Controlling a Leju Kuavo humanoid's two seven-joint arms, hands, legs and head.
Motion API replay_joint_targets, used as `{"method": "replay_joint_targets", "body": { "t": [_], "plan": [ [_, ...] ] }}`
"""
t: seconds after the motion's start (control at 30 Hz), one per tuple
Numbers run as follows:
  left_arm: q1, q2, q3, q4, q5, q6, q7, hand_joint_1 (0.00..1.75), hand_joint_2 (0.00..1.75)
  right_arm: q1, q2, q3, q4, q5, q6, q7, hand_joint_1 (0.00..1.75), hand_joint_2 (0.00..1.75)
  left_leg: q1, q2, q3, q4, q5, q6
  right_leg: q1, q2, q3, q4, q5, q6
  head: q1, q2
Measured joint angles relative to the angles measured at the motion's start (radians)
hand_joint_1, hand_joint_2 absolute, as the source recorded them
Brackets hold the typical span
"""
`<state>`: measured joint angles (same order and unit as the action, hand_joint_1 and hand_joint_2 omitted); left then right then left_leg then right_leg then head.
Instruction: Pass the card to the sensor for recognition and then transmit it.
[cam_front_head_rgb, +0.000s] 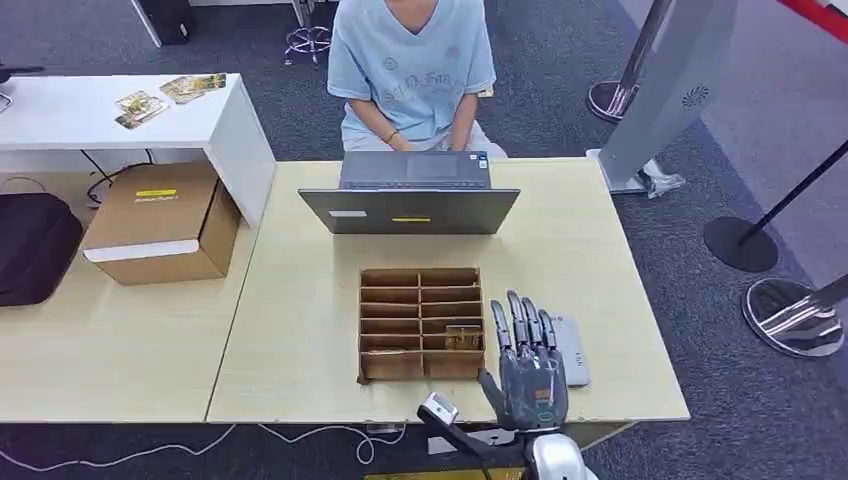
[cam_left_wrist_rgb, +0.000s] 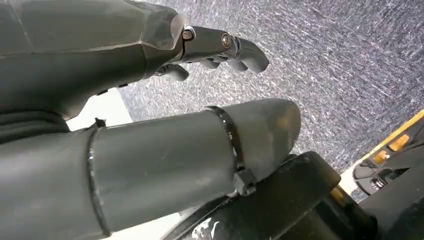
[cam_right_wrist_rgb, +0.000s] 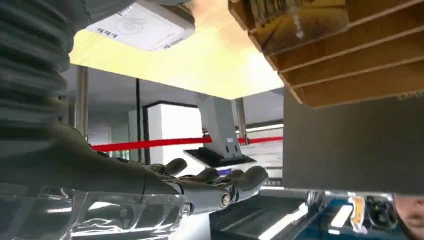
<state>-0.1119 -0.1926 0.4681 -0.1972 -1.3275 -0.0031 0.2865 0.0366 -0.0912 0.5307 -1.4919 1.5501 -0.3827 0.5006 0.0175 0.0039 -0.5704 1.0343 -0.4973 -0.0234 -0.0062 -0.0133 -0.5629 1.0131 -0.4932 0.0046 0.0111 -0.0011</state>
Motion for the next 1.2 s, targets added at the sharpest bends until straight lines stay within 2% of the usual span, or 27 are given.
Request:
{"method": "replay_joint_targets", "body": {
  "t": [0.17, 0.33, 0.5, 0.63, 0.73, 0.87, 1.0, 1.2],
  "plan": [
    [0.000, 0.000, -0.008, 0.000, 0.000, 0.000, 0.008, 0.00, 0.00, 0.034, 0.000, -0.066, -0.084, -0.120, 0.115, -0.126, 0.00, 1.75, 0.000, 0.000, 0.000, 0.000, 0.000, 0.000, 0.000, 0.000, 0.000, 0.000, 0.000, 0.000, 0.000, 0.000],
    [0.001, 0.000, -0.008, 0.000, 0.008, 0.001, 0.015, 0.00, 0.00, 0.058, -0.019, -0.133, -0.179, -0.187, 0.142, -0.189, 0.00, 1.75, -0.001, 0.000, 0.000, 0.000, 0.000, 0.000, 0.000, 0.000, 0.000, 0.000, 0.000, 0.000, 0.000, 0.000],
    [0.002, 0.001, -0.008, 0.000, 0.010, 0.002, 0.015, 0.00, 0.00, 0.066, -0.069, -0.183, -0.248, -0.275, 0.184, -0.238, 0.00, 1.75, -0.001, 0.000, 0.000, 0.000, 0.000, 0.000, 0.000, 0.000, 0.000, 0.000, 0.000, 0.000, 0.000, 0.000],
    [0.002, 0.002, -0.010, 0.000, 0.001, 0.001, 0.014, 0.00, 0.00, 0.062, -0.131, -0.226, -0.286, -0.419, 0.254, -0.292, 0.00, 1.75, -0.001, 0.000, 0.000, 0.000, 0.000, 0.000, 0.000, 0.000, 0.000, 0.000, 0.000, 0.000, 0.000, 0.000],
    [0.001, 0.002, -0.019, 0.000, -0.016, -0.005, 0.015, 0.00, 0.00, 0.039, -0.183, -0.236, -0.296, -0.406, 0.338, -0.289, 0.00, 1.75, -0.001, 0.001, 0.000, 0.000, 0.000, 0.000, 0.000, 0.000, 0.000, 0.000, 0.000, 0.000, 0.000, 0.000],
    [0.000, 0.002, -0.031, 0.000, -0.026, -0.010, 0.015, 0.00, 0.00, 0.001, -0.243, -0.234, -0.295, -0.407, 0.398, -0.286, 0.00, 1.75, -0.001, 0.000, 0.000, 0.001, 0.000, 0.000, -0.001, 0.000, 0.000, 0.000, 0.001, 0.000, 0.000, 0.000],
    [0.000, 0.001, -0.037, 0.000, -0.030, -0.011, 0.014, 0.00, 0.00, -0.049, -0.299, -0.225, -0.283, -0.459, 0.437, -0.280, 0.00, 1.75, -0.001, 0.001, 0.000, 0.001, 0.000, 0.000, -0.001, 0.000, 0.000, 0.000, 0.001, 0.000, 0.000, 0.000],
    [-0.001, 0.001, -0.050, 0.000, -0.037, -0.011, 0.014, 0.00, 0.00, -0.120, -0.360, -0.201, -0.262, -0.513, 0.443, -0.279, 0.00, 1.75, -0.001, 0.000, 0.000, 0.001, 0.000, 0.000, 0.000, 0.000, 0.000, 0.000, 0.001, 0.000, 0.000, 0.000]
  ]
}}
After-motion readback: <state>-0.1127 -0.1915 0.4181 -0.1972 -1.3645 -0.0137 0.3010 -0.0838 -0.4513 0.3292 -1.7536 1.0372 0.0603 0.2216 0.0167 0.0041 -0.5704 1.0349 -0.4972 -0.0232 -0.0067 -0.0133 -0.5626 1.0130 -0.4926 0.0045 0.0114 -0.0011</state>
